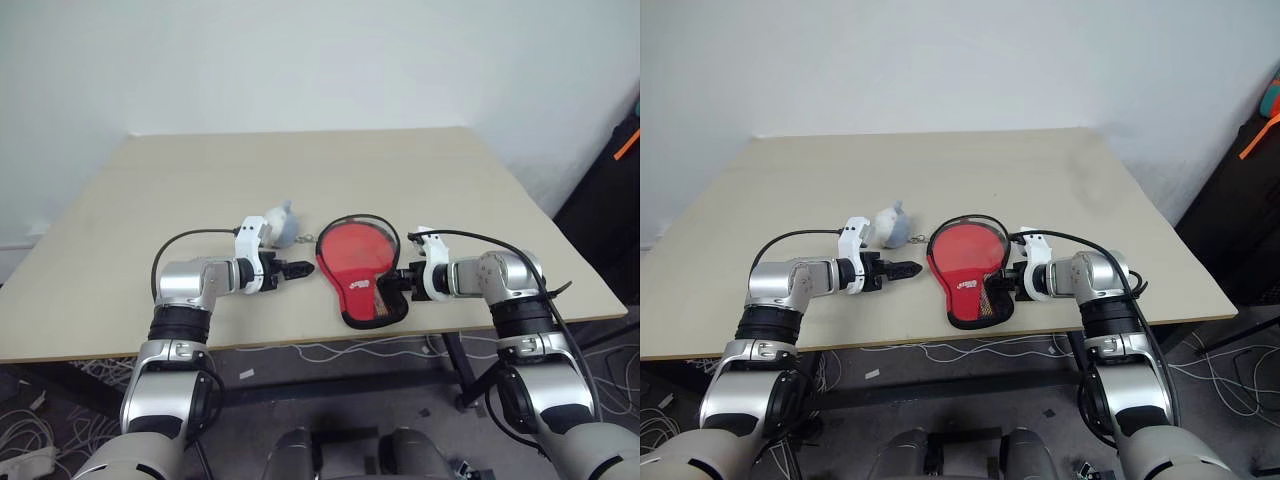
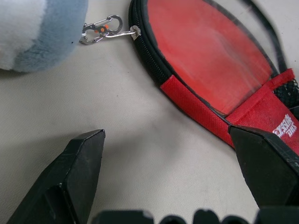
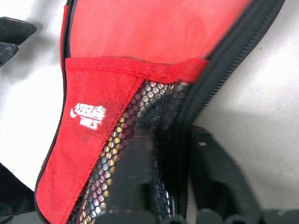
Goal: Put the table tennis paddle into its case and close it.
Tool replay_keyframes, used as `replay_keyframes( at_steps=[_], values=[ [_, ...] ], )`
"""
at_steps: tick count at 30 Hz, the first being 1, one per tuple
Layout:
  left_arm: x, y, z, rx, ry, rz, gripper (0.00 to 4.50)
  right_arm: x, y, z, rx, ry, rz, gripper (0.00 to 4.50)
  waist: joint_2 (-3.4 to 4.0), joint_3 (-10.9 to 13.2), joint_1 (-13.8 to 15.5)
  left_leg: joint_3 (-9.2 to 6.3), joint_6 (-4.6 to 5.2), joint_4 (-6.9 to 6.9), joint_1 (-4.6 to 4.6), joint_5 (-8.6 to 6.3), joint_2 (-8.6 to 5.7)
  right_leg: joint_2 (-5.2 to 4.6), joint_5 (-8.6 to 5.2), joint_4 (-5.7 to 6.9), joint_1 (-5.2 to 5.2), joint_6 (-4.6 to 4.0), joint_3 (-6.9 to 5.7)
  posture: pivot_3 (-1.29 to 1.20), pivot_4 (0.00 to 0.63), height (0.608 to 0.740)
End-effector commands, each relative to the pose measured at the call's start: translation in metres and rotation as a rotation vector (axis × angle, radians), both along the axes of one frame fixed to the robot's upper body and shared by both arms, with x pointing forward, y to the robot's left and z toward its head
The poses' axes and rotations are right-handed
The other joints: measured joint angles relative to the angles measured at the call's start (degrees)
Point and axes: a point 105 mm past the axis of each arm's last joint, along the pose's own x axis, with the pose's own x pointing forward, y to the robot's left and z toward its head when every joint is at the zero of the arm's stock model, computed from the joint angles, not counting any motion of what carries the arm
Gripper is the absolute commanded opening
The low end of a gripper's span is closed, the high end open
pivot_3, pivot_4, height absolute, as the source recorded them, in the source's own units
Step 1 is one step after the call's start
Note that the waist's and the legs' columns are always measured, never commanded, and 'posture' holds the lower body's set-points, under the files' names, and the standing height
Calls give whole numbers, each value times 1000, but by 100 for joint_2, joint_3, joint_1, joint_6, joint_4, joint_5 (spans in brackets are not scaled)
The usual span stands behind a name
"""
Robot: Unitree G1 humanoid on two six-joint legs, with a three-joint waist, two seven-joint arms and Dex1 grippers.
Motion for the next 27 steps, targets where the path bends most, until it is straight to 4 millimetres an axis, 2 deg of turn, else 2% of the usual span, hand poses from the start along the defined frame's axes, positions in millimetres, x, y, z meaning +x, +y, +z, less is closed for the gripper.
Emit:
replay_keyframes(
  at_steps=[1,4,15,27],
  values=[
    [6,0,18,0,-59,-3,4500,0,4,1,-10,-20,17,562,0,0,-1,0,0,0,0,0,0,0,0,0,0,0,0,0,0,722],
    [7,2,19,-1,-59,2,4500,0,4,1,1,-18,16,15,0,0,0,0,0,0,1,0,0,0,0,1,-1,0,0,0,0,722],
    [8,2,19,-8,-58,9,4500,-15,8,4,69,39,94,15,0,0,1,0,0,0,0,0,0,0,-2,-1,-1,1,1,0,0,722],
    [10,6,19,-5,-59,24,4500,-50,14,8,74,66,224,15,-1,0,1,2,0,2,-2,0,-1,0,-12,-5,-1,15,7,0,0,722]
  ],
)
